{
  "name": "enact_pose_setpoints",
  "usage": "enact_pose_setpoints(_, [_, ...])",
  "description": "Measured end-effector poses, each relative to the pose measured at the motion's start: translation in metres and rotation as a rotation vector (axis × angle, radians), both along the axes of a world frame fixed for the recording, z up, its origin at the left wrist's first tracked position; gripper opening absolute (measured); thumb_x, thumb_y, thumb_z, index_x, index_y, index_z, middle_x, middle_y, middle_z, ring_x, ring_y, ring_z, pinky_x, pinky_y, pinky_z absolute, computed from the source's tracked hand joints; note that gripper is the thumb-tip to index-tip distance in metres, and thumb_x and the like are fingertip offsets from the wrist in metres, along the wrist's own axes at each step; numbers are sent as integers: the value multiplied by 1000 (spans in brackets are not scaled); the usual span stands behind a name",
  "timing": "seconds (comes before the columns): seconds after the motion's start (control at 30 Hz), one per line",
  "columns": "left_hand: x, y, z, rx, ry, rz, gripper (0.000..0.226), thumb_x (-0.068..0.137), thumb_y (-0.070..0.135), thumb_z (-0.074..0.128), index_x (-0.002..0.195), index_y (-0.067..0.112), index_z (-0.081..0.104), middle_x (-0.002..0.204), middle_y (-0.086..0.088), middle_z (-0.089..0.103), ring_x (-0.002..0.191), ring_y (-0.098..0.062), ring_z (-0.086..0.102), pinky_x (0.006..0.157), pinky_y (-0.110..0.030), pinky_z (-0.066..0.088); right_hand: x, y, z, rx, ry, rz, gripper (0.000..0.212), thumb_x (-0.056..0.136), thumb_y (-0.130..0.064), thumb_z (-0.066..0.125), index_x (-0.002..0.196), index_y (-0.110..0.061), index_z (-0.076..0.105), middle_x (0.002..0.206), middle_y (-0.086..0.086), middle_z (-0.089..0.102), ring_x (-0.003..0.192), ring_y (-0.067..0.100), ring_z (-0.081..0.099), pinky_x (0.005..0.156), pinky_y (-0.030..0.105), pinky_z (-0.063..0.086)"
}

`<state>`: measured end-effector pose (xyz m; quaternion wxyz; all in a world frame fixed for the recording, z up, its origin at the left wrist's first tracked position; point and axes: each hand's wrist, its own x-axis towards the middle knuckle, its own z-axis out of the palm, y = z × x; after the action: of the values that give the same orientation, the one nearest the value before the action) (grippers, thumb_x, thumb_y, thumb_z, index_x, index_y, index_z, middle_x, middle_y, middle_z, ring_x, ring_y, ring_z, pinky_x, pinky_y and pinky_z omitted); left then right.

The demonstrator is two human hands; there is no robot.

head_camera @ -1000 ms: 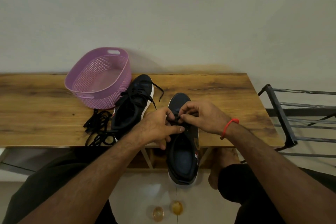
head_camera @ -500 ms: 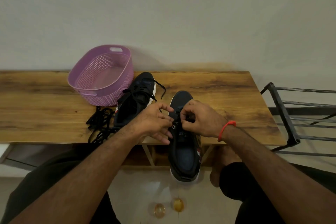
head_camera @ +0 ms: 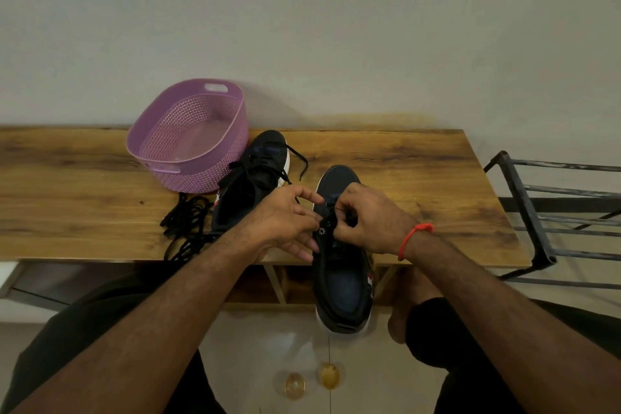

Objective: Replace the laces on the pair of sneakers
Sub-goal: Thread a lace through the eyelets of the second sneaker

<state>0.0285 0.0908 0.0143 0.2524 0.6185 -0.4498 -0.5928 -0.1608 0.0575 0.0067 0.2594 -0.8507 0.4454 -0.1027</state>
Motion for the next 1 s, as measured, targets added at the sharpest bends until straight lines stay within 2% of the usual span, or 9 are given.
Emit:
enact_pose_setpoints(0.23, [1, 1, -2, -24, -5, -25, 35, 92, 3, 70, 119, 22, 58, 94, -6, 78, 70, -29, 76, 53, -37, 62, 1, 1, -4, -25, 30, 30, 13, 84, -31, 69, 82, -25, 59, 99, -5, 52, 90, 9, 47, 72, 19, 40])
enact_pose_setpoints(0.37, [1, -1, -4, -26, -11, -28, 35, 92, 2, 69, 118, 23, 58, 93, -3, 78, 70, -28, 76, 52, -35, 60, 0, 0, -3, -37, -42, 8, 11, 86, -26, 68, 87, -21, 58, 87, -5, 58, 80, 10, 52, 70, 23, 45])
enact_pose_setpoints(0.47, [3, -2, -6, -26, -8, -31, 36, 92, 2, 69, 118, 24, 57, 93, -4, 78, 70, -28, 76, 52, -35, 60, -6, -1, -1, 4, -141, -25, 8, 91, -20, 65, 98, -23, 63, 88, -13, 62, 82, 0, 58, 70, 12, 48])
enact_pose_setpoints(0.57, [4, -2, -6, -20, -6, -37, 36, 92, 3, 70, 119, 24, 57, 93, -5, 78, 72, -29, 77, 53, -37, 61, -9, -4, -1, 16, -129, -5, 16, 93, -22, 67, 108, -25, 71, 93, -18, 64, 85, -7, 58, 74, 5, 44])
enact_pose_setpoints(0.67, [4, -1, -7, -19, -2, -37, 36, 93, 2, 68, 120, 23, 57, 93, -6, 78, 73, -29, 77, 53, -37, 61, -10, -6, 0, -6, -78, 16, 16, 92, -26, 69, 108, -26, 72, 91, -20, 62, 81, -12, 54, 68, 2, 39])
enact_pose_setpoints(0.8, [4, -2, -6, -8, 13, -26, 35, 94, 0, 65, 120, 22, 57, 92, -6, 78, 72, -30, 77, 51, -36, 60, -8, -5, 0, -21, -66, 33, 12, 93, -25, 68, 104, -25, 71, 91, -17, 62, 85, -5, 55, 70, 3, 37])
enact_pose_setpoints(0.9, [4, -2, -6, -9, 12, -26, 33, 94, 2, 65, 119, 23, 58, 92, -6, 78, 73, -30, 77, 52, -37, 61, -5, -2, 0, -47, -50, 66, 9, 92, -23, 67, 101, -23, 69, 88, -18, 59, 78, -8, 52, 67, 3, 38])
enact_pose_setpoints(1.0, [4, -1, -5, -12, 8, -20, 33, 94, 2, 66, 119, 23, 58, 92, -5, 78, 73, -30, 77, 52, -37, 61, -3, -1, 2, -98, -11, 108, 6, 91, -22, 66, 96, -20, 68, 84, -16, 56, 75, -2, 49, 65, 5, 34])
